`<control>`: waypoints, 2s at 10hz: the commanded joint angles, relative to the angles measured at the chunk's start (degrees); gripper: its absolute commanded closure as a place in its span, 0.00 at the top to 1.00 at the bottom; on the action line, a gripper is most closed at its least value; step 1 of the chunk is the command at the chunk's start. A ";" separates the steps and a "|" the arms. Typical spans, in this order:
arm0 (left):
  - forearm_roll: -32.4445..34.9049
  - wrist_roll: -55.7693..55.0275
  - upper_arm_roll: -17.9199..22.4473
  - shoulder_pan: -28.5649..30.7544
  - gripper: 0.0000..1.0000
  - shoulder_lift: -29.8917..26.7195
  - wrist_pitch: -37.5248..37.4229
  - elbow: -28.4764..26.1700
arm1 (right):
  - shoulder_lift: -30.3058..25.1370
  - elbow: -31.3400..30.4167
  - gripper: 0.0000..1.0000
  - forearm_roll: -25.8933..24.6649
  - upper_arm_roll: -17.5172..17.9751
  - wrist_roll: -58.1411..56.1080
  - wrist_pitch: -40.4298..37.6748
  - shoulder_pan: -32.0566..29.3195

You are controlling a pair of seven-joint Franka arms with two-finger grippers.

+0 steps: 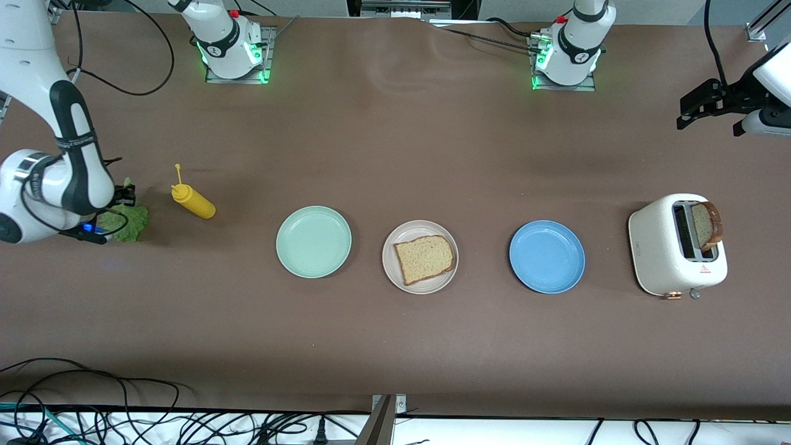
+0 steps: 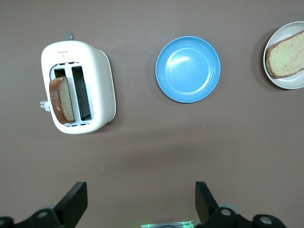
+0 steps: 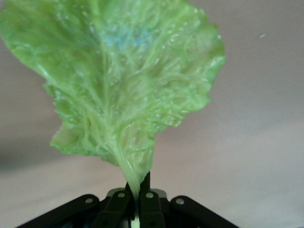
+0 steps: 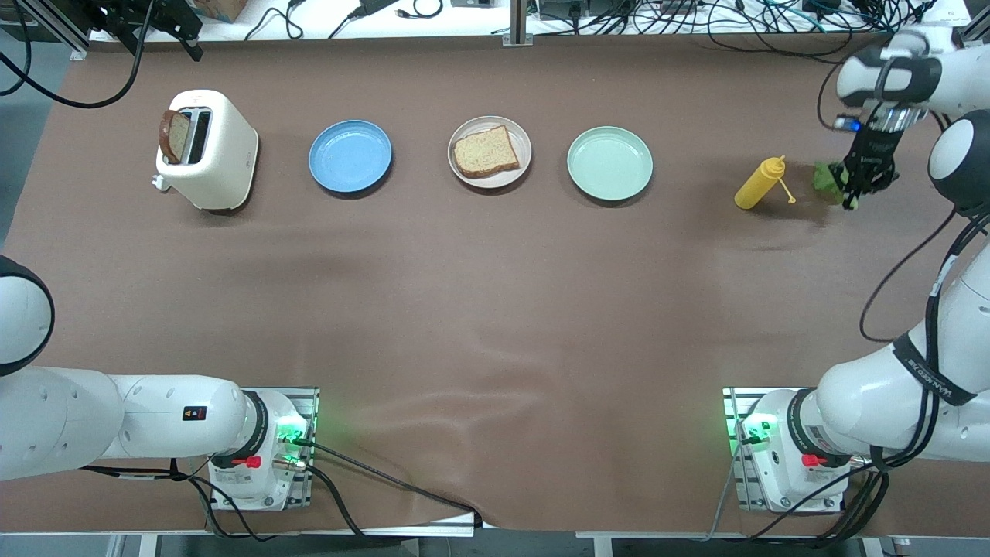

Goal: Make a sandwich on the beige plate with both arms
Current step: 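Carry the lettuce leaf with the right gripper over the bread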

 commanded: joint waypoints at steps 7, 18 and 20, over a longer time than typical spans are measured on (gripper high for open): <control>0.75 -1.01 0.30 2.71 1.00 1.18 -1.70 2.08 | -2.64 34.53 0.00 4.42 0.14 -0.01 -31.07 14.70; 0.75 -1.01 0.30 2.89 1.00 1.53 -1.70 2.08 | 7.61 36.56 0.00 14.63 1.81 9.23 10.73 47.40; 0.75 -1.01 0.30 2.97 1.00 1.53 -1.70 2.08 | 12.35 36.56 0.00 14.45 1.81 3.29 16.72 50.05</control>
